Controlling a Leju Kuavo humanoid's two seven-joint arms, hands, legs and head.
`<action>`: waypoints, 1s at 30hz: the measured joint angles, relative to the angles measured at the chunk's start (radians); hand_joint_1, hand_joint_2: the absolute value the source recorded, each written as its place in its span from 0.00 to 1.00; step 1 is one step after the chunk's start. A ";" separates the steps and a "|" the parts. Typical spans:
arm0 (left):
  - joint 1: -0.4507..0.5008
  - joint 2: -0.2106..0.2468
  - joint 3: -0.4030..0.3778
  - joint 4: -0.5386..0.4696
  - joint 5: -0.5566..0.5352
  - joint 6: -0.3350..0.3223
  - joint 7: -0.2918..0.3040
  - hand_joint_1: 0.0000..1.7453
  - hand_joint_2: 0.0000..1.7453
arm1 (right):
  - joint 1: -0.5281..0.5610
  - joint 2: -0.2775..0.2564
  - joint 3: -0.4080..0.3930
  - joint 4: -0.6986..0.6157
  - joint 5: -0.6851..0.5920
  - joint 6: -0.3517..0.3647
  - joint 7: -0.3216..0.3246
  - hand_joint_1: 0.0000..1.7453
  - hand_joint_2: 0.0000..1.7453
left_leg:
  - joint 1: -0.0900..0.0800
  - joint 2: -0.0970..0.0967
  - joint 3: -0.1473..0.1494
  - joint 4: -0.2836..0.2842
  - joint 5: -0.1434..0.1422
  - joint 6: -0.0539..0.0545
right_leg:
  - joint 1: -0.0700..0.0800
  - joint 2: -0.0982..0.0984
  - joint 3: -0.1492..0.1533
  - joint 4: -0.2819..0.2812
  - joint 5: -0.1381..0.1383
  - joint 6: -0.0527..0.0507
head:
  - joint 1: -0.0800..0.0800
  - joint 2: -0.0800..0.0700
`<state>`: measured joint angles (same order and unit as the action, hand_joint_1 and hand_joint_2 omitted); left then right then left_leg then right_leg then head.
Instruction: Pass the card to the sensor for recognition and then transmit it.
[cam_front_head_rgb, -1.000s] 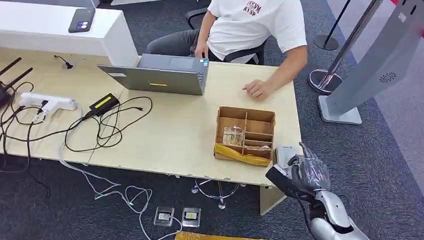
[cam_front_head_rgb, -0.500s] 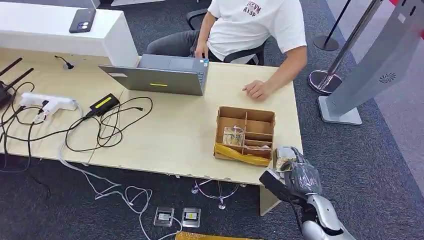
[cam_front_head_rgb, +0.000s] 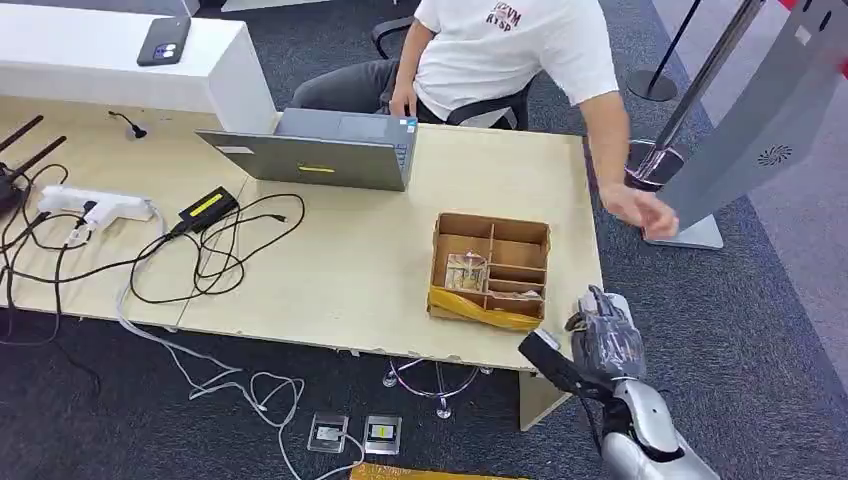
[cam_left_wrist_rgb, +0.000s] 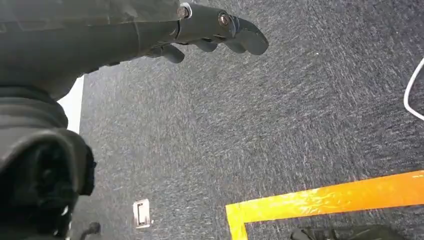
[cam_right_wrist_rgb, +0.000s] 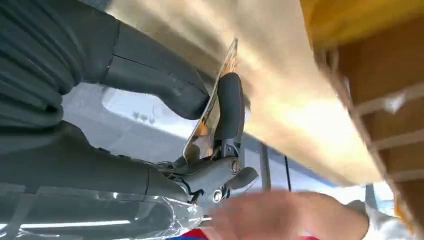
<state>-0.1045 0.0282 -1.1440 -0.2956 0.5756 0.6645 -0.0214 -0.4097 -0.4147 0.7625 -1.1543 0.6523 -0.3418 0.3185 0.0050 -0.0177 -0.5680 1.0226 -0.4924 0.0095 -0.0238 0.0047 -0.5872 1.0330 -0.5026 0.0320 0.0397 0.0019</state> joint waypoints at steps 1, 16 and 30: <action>0.000 0.000 0.000 0.000 0.000 0.000 0.000 0.00 0.00 | -0.009 -0.002 -0.007 -0.009 0.000 0.000 0.005 1.00 1.00 | 0.000 0.000 0.000 0.000 0.000 0.000 | 0.000 0.000 0.000 0.000 0.000 0.000 | 0.000 0.000; -0.005 -0.002 -0.024 -0.003 -0.019 0.000 -0.001 0.00 0.00 | -0.127 -0.027 -0.071 -0.088 0.005 0.010 0.016 1.00 1.00 | 0.000 0.001 0.000 0.000 0.000 0.000 | 0.000 0.001 0.000 0.000 0.000 0.000 | 0.000 0.000; -0.022 -0.002 -0.045 -0.003 -0.040 -0.002 0.009 0.00 0.00 | -0.347 0.000 -0.042 -0.105 0.090 0.105 0.039 1.00 1.00 | 0.000 0.001 -0.003 0.000 0.000 0.000 | 0.000 0.002 -0.001 0.001 0.001 0.000 | 0.000 0.000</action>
<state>-0.1264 0.0267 -1.1890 -0.2991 0.5359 0.6622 -0.0122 -0.7568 -0.4150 0.7208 -1.2593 0.7426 -0.2371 0.3574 0.0052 -0.0164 -0.5705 1.0226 -0.4920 0.0092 -0.0238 0.0069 -0.5884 1.0343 -0.5015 0.0317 0.0393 0.0019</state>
